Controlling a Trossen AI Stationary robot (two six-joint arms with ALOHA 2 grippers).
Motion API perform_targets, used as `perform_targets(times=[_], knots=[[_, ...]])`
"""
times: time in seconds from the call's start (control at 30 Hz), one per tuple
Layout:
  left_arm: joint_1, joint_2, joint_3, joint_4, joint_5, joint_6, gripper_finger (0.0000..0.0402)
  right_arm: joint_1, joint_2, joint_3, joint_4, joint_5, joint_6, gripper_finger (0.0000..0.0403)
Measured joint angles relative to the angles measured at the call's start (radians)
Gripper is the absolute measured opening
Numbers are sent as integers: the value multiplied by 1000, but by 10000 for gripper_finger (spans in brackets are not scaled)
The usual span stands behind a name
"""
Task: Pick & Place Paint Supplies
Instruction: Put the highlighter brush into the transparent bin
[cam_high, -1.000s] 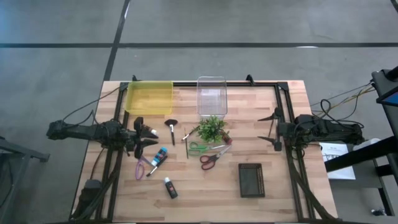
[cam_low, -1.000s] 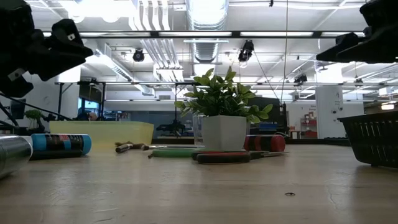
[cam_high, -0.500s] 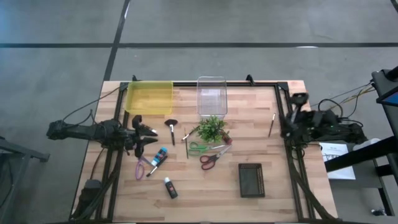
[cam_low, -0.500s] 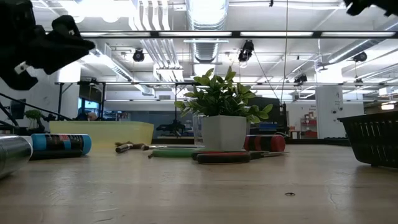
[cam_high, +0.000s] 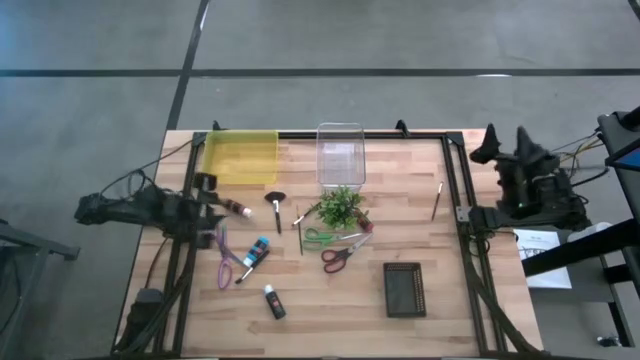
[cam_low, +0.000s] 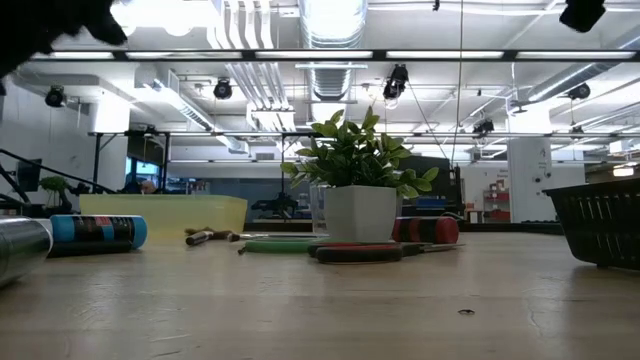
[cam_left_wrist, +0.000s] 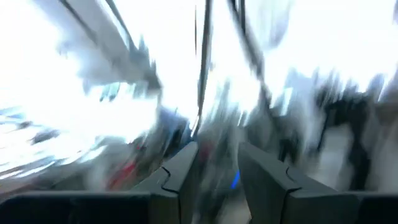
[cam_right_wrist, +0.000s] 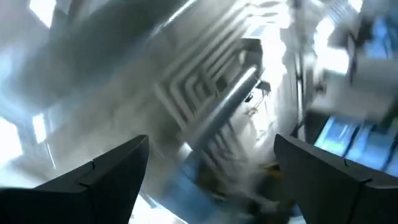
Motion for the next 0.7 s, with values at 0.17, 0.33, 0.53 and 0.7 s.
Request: perform_targets(times=[0.17, 0.33, 0.53, 0.7], knots=[[0, 0, 2, 340, 20, -337, 118, 0, 2, 31, 0, 80, 96, 345], [0, -2, 2, 409, 17, -392, 118, 0, 2, 45, -2, 54, -305, 345], [-1, -2, 1, 407, 16, -387, 118, 0, 18, 71, -3, -66, -347, 345], [0, -1, 3, 406, -49, -343, 118, 0, 81, 130, -1, -243, -463, 345]])
